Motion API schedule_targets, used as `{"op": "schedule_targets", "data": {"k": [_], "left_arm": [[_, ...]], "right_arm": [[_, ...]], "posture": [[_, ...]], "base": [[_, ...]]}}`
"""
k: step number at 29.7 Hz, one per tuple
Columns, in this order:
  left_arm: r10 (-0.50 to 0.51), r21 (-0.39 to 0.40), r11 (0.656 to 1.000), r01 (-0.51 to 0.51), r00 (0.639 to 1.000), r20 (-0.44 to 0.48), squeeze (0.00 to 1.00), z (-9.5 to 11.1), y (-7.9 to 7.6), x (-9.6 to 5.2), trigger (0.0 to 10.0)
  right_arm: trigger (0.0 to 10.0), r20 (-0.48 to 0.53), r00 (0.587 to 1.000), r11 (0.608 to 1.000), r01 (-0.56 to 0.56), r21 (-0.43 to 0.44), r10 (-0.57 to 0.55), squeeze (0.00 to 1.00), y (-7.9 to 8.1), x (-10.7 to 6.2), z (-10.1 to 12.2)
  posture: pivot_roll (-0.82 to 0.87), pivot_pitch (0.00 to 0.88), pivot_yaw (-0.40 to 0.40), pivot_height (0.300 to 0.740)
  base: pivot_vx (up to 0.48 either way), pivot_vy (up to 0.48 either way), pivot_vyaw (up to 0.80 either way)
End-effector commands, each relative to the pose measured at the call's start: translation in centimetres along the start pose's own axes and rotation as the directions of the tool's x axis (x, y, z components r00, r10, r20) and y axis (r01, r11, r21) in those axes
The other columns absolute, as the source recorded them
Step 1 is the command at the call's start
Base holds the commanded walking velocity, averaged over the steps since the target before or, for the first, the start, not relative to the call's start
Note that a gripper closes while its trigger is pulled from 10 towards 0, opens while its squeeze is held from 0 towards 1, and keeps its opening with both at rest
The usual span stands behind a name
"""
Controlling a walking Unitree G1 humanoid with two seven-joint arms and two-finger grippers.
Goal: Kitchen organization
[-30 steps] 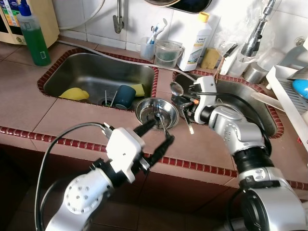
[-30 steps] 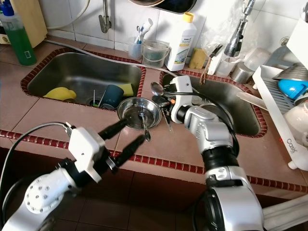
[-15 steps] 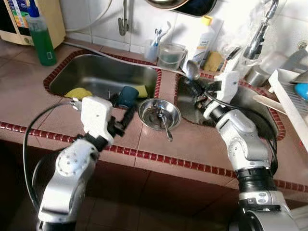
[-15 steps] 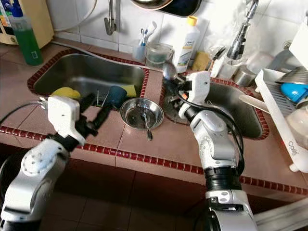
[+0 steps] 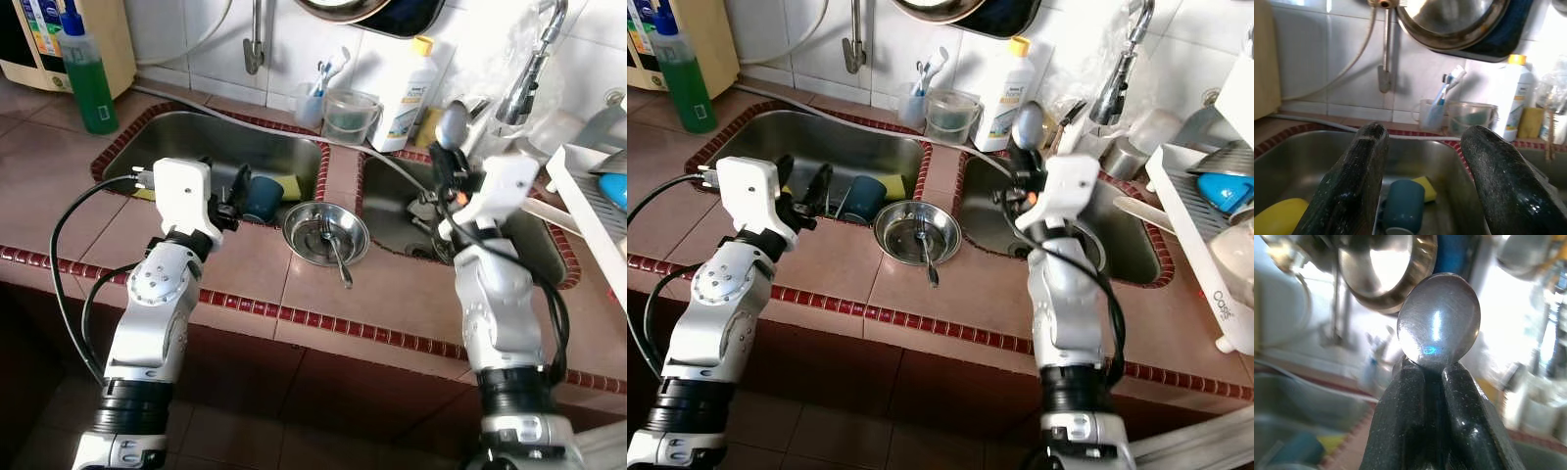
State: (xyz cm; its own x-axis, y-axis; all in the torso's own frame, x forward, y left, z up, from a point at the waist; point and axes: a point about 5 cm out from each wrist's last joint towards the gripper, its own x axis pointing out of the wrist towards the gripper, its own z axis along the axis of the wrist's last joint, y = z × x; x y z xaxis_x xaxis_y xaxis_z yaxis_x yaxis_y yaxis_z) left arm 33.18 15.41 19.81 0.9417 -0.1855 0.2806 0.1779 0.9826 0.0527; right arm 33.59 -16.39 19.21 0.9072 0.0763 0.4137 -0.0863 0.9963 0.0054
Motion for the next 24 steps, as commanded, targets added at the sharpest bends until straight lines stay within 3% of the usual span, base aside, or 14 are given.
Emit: {"op": "schedule_targets", "data": {"k": [1,7,8,14,24], "left_arm": [[0.018,-0.030,0.999,-0.019,1.000,-0.006,0.00,-0.6,-0.1,-0.3,10.0],[0.087,-0.043,0.995,-0.088,0.995,-0.039,0.00,-2.4,0.6,-2.5,10.0],[0.077,0.001,0.997,-0.077,0.997,-0.023,0.00,-2.2,0.5,-2.9,10.0],[0.059,0.016,0.998,-0.059,0.998,-0.005,0.00,-1.7,0.5,-2.6,10.0],[0.035,0.032,0.999,-0.035,0.999,0.006,0.00,-1.1,0.4,-2.3,10.0]], "right_arm": [[10.0,0.037,0.999,0.999,0.031,-0.030,-0.030,0.00,-0.2,-0.4,0.5],[10.0,0.019,0.998,0.997,0.069,-0.043,-0.068,0.00,0.6,-2.2,-0.7],[10.0,0.018,0.997,0.996,0.075,-0.049,-0.074,0.00,0.9,-2.3,-0.9],[10.0,0.030,0.997,0.996,0.067,-0.055,-0.065,0.00,1.7,-1.6,-0.7],[10.0,0.031,0.998,0.994,0.064,-0.093,-0.061,0.00,1.6,-1.3,-0.8]], "posture": [[-0.11,0.000,-0.108,0.732],[-0.14,0.000,-0.080,0.732],[-0.14,0.000,-0.075,0.732],[-0.13,0.000,-0.074,0.732],[-0.13,0.000,-0.078,0.732]], "base": [[0.000,0.000,0.00],[0.000,0.000,0.00],[0.000,0.000,0.00],[0.000,0.000,0.00],[0.000,0.000,0.00]]}}
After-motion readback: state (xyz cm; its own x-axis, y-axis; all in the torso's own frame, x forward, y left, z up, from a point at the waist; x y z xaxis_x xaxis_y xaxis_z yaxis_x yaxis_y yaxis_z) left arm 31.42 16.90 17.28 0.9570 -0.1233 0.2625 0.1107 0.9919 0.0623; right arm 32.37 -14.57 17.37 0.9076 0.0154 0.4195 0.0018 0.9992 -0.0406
